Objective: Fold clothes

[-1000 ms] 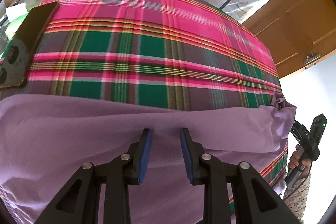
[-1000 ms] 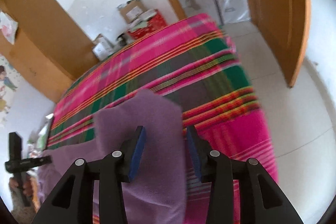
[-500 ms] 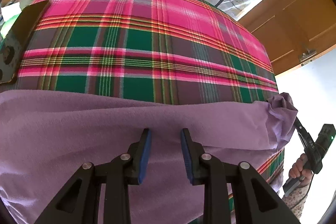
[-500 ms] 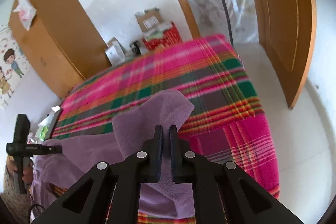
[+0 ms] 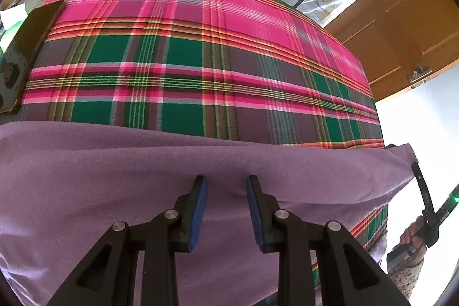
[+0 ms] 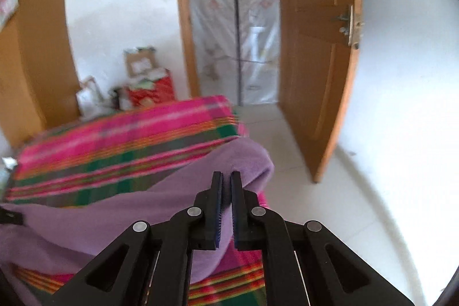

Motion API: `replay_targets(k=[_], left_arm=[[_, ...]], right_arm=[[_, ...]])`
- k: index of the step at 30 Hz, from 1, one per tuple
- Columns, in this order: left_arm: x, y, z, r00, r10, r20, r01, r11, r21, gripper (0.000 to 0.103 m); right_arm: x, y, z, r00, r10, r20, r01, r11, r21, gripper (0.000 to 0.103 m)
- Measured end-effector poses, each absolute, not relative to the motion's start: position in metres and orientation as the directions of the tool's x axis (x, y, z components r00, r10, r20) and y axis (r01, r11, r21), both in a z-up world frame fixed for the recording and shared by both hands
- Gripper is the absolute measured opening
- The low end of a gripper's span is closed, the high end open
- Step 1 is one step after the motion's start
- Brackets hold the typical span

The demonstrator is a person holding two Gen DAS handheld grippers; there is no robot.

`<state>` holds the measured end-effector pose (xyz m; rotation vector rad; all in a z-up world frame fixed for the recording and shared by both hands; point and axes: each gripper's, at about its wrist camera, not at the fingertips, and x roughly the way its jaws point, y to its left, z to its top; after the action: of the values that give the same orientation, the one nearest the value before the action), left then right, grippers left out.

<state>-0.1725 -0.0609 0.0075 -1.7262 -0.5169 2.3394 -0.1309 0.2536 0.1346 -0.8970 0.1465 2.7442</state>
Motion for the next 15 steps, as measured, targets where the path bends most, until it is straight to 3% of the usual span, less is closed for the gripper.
replay_targets(k=[9,15], left_arm=[[-0.172,-0.065,0.011,-0.306,0.333,-0.892,0.042,-0.931,-0.362,0.029],[-0.172,-0.077,0.024,-0.344,0.295,-0.892,0.023,-0.947,-0.322,0.029]], right_arm=[[-0.166,0.254,0.106,-0.625,0.289,-0.725,-0.303,-0.946,-0.116,0.006],[-0.162,0.26,0.116,-0.663,0.253,-0.705,-0.309,-0.95,-0.051,0.01]])
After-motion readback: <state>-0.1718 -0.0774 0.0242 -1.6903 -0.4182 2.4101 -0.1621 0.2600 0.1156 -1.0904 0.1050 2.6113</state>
